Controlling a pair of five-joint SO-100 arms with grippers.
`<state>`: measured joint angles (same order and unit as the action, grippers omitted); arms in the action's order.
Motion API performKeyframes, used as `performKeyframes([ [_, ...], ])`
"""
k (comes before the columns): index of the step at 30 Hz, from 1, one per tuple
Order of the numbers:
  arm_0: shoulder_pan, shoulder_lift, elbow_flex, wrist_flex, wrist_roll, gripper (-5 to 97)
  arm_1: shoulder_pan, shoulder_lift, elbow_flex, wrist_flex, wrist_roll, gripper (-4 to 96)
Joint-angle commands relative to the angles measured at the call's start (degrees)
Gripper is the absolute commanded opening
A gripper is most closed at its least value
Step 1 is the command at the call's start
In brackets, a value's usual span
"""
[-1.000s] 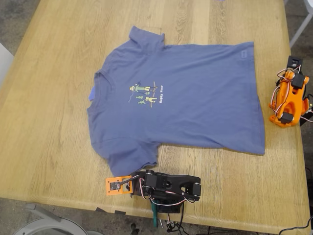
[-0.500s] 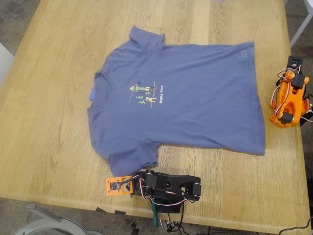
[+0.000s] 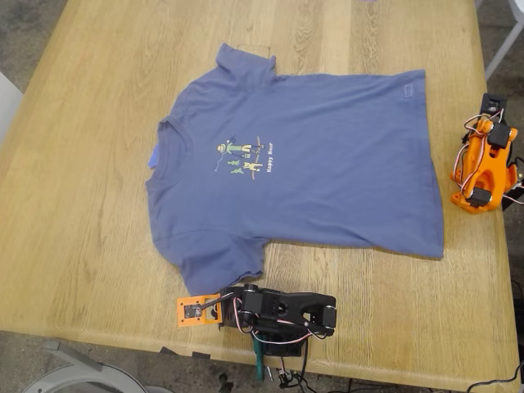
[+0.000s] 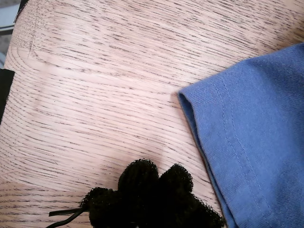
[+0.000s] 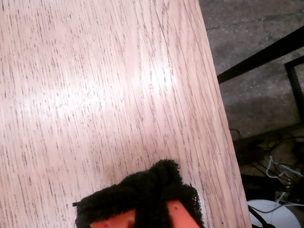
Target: Fold a T-shirt
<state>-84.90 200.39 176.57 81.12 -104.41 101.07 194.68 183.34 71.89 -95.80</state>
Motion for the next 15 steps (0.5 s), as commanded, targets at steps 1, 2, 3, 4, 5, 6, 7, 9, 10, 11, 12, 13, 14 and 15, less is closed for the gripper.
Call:
performKeyframes([
  [1, -0.1, 6.4, -1.0, 0.7, -1.0, 0, -0.4, 0.4, 3.8, 0.3, 0.4, 0.4],
  [2, -0.1, 6.4, -1.0, 0.7, -1.0, 0, -0.4, 0.4, 3.8, 0.3, 0.4, 0.4],
  [3, -0.1, 6.4, -1.0, 0.7, -1.0, 0, -0.3, 0.4, 3.8, 0.3, 0.4, 0.4],
  [4, -0.1, 6.4, -1.0, 0.7, -1.0, 0, -0.2, 0.4, 3.8, 0.3, 0.4, 0.4],
  [5, -0.1, 6.4, -1.0, 0.7, -1.0, 0, -0.5, 0.4, 3.9, 0.2, 0.4, 0.4],
  [6, -0.1, 6.4, -1.0, 0.7, -1.0, 0, -1.1, 0.4, 3.9, 0.2, 0.4, 0.4],
  [7, -0.1, 6.4, -1.0, 0.7, -0.4, 0, -1.6, 0.4, 3.9, 0.2, 0.4, 0.4],
  [9, -0.1, 6.4, -1.0, 0.7, 2.4, 0, -2.7, 0.4, 3.9, 0.2, 0.4, 0.4],
  [10, -0.3, 6.4, -1.0, 0.7, 3.8, 0, -3.1, 0.4, 3.9, 0.2, 0.4, 0.4],
  [11, -0.1, 6.4, -1.0, 0.7, 5.5, 0, -3.3, 0.4, 3.9, 0.2, 0.4, 0.4],
  [12, 0.2, 6.4, -1.0, 0.7, 7.3, 0, -3.4, 0.4, 3.9, 0.2, 0.4, 0.4],
  [13, 0.2, 6.4, -1.0, 0.7, 9.4, 0, -3.3, 0.4, 3.9, 0.2, 0.4, 0.4],
  [14, 0.4, 6.4, -1.0, 0.7, 10.7, 0, -2.7, 0.4, 3.9, 0.2, 0.4, 0.4],
  [15, 0.4, 6.4, -1.0, 0.7, 11.3, 0, -2.3, 0.4, 3.9, 0.2, 0.4, 0.4],
])
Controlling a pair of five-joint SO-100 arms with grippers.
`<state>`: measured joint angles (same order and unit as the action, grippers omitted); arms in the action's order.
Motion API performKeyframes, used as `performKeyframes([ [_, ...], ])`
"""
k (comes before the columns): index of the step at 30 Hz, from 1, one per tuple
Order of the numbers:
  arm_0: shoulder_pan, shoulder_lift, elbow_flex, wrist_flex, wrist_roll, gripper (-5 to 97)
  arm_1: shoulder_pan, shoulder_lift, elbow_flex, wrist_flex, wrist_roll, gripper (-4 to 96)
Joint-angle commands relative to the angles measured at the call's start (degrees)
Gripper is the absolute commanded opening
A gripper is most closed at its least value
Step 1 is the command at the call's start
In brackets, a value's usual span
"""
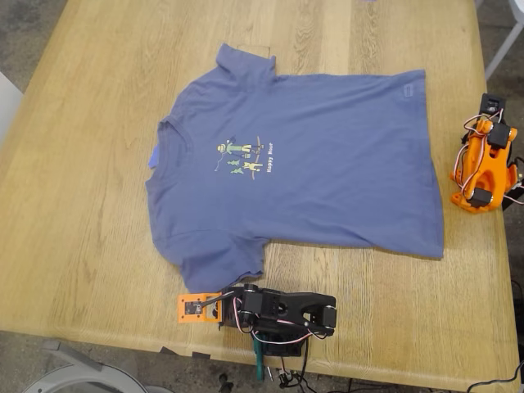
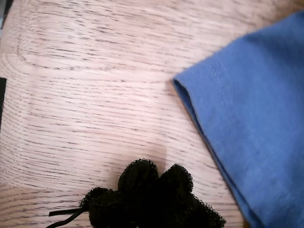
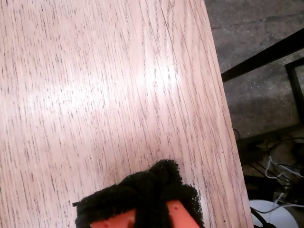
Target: Fold a T-shirt
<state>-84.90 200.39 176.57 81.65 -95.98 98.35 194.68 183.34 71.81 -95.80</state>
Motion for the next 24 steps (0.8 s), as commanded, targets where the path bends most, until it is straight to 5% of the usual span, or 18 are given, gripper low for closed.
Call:
performKeyframes([
  [1, 0.3, 6.3, -1.0, 0.2, 3.2, 0, 0.5, 0.4, 3.9, 0.3, 0.4, 0.4],
  [12, 3.7, 6.3, -1.0, -0.7, 9.8, 0, -0.9, 0.4, 3.9, 0.1, -0.3, 4.1],
  [19, 8.9, 6.4, -1.0, -24.0, 10.5, 0, -3.3, 0.4, 1.9, -21.4, -0.9, 2.9],
  [24, 18.8, 6.4, -1.0, -41.0, 9.3, 0, -7.7, 0.4, -5.4, -28.8, 6.5, 2.4],
])
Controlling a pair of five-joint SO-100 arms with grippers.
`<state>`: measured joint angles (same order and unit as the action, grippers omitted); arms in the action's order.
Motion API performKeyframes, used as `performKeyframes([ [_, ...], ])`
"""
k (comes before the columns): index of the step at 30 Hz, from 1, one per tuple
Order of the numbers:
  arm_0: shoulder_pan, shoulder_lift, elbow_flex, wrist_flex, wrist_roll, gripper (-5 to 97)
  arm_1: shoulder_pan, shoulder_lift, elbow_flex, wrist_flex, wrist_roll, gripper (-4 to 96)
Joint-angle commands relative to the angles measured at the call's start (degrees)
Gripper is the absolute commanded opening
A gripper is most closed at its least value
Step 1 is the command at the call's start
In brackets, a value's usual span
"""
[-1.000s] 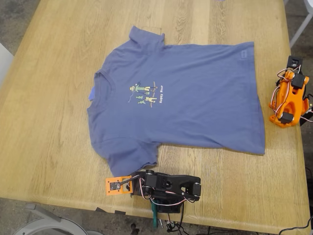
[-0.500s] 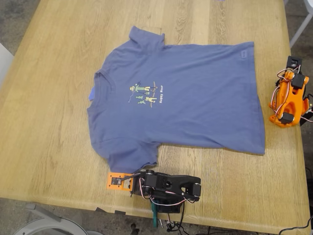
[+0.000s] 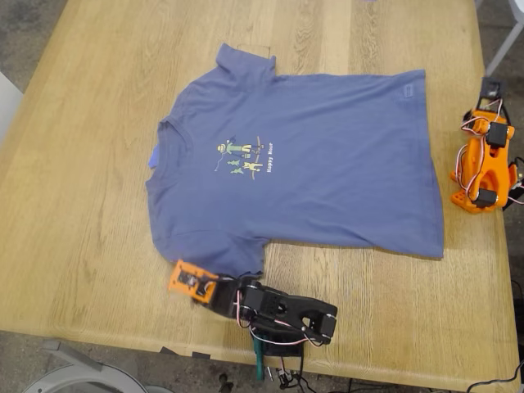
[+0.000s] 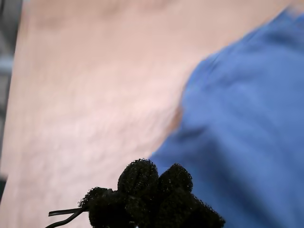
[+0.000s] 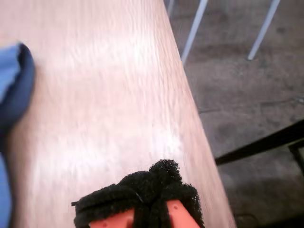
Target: Fold a T-shirt
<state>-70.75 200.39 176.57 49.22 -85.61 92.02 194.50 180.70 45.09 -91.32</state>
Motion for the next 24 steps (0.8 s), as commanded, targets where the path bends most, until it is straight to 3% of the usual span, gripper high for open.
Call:
performKeyframes([
  [1, 6.6, 6.4, -1.0, -10.5, -1.4, 0, -1.9, 0.6, -4.8, -1.8, 3.1, 4.1],
  [4, 10.1, 6.4, -2.1, -11.9, -4.5, 10, -3.2, 0.6, -10.3, -2.9, 5.1, 15.9],
  [6, 10.8, 6.4, -3.4, -11.9, -10.5, 19, -4.0, 0.6, -14.0, -2.4, 6.4, 23.8],
  [11, 10.5, 6.4, -7.1, -6.2, -12.8, 39, -6.9, 0.6, -24.9, 6.7, 8.3, 36.5],
  [18, 9.1, 4.8, -18.8, 14.1, -15.2, 56, -17.4, 0.6, -40.6, 20.7, 6.2, 42.1],
  [24, 7.6, -13.4, -38.0, 21.6, -15.2, 60, -28.7, -0.3, -54.8, 38.1, 3.4, 42.1],
])
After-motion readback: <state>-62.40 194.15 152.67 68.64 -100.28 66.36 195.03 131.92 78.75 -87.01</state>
